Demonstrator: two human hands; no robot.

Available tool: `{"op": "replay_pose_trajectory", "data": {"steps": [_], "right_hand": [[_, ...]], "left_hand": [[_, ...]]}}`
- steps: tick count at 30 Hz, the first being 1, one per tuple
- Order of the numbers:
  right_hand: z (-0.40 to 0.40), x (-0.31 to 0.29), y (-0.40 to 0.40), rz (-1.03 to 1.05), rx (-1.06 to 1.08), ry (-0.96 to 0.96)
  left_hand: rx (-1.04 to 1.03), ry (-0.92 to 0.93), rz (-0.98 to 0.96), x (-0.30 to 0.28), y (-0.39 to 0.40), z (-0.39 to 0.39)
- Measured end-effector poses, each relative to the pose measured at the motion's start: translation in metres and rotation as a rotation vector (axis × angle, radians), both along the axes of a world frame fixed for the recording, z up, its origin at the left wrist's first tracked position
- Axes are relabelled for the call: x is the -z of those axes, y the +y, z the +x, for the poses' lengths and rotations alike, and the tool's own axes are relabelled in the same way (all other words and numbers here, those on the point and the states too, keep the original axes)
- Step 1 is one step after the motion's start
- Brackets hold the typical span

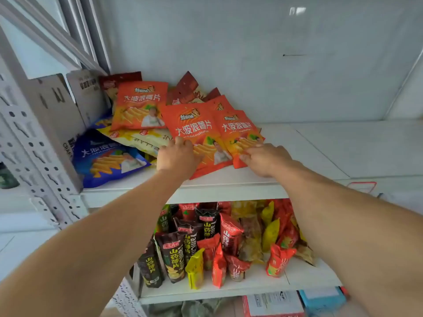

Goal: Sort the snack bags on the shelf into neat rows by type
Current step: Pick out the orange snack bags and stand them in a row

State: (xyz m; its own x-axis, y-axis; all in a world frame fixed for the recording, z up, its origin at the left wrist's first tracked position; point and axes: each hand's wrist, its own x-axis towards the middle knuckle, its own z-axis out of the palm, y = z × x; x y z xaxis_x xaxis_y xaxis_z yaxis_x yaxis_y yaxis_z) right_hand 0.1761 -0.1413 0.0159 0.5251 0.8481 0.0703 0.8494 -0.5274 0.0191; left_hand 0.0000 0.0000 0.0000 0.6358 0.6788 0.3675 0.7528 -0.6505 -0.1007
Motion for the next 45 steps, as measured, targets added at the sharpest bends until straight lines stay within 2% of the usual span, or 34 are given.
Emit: {"op": "replay_pose_trajectory", "data": {"steps": [6, 11, 15, 18, 24, 29, 32, 37, 41, 45], "right_hand": [[0.038, 0.003, 0.032, 0.119, 0.008, 0.049], [0.065, 0.010, 0.054, 0.230, 0.148, 0.260], [0.083, 0.019, 0.065, 0.269, 0.311, 0.471], [0.086, 0.022, 0.069, 0.287, 0.370, 0.483], [0.096, 0.028, 0.069, 0.437, 0.360, 0.668], [0.103, 0.027, 0.059, 0.652, 0.294, 0.949], [0.113, 0.019, 0.042, 0.727, 0.300, 1.032], [0.149, 0.011, -0.010, 0.916, 0.281, 1.070], [0.190, 0.008, -0.061, 0.930, 0.268, 1.038], [0.244, 0.006, -0.111, 0.973, 0.313, 1.033]], "left_hand": [[-0.229, -0.343, -0.332, -0.003, 0.013, 0.033], [-0.309, -0.647, -0.586, -0.004, 0.024, 0.051], [-0.321, -0.846, -0.714, -0.003, 0.033, 0.058], [-0.304, -0.998, -0.778, 0.003, 0.034, 0.057], [-0.131, -1.293, -0.916, 0.018, 0.030, 0.052], [0.038, -1.313, -1.005, 0.023, 0.032, 0.047], [0.145, -1.332, -1.070, 0.021, 0.028, 0.051], [0.321, -1.338, -1.300, 0.015, 0.006, 0.081], [0.437, -1.275, -1.495, 0.013, -0.029, 0.130], [0.564, -1.209, -1.573, 0.009, -0.079, 0.192]]}}
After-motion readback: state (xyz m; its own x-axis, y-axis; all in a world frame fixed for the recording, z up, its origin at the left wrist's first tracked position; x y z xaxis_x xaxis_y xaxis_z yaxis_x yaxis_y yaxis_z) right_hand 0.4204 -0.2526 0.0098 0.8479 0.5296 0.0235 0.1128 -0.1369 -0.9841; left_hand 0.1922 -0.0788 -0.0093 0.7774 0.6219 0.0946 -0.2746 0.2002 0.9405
